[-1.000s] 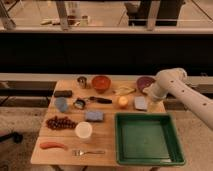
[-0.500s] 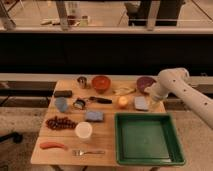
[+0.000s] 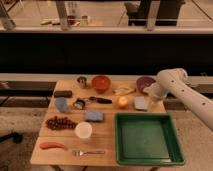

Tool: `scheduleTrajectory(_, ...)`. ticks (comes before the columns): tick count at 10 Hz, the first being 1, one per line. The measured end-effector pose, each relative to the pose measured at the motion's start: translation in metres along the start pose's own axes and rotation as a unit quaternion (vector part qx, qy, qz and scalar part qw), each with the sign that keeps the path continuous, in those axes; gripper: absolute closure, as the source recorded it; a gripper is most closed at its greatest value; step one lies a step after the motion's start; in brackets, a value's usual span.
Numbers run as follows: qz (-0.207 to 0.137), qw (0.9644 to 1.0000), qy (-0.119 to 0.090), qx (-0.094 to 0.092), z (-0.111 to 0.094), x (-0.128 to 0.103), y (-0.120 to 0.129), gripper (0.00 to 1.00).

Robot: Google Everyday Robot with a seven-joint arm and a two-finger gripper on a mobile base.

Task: Wipe purple bowl with towel

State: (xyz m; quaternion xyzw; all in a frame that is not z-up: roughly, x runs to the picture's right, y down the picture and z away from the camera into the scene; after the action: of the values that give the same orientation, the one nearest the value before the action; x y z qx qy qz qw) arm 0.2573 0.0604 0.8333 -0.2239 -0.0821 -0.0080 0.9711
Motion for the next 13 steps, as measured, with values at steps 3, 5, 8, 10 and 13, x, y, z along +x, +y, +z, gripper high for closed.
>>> scheduleTrajectory(3,-0.003,0.9999,0.0,0.011,-0.009,-0.001,-0.001,0.2)
scheduleTrajectory(5,-0.008,0.9998,0.002,0.018,-0.007,-0.003,-0.005,0.2)
scheduleTrajectory(8,-0.012,0.9995,0.007,0.028,0.002,0.001,-0.009,0.2)
scheduleTrajectory(10,-0.017,0.9992,0.007,0.036,0.007,0.003,-0.015,0.2)
scheduleTrajectory(13,-0.024,0.9988,0.007,0.043,0.013,0.003,-0.025,0.2)
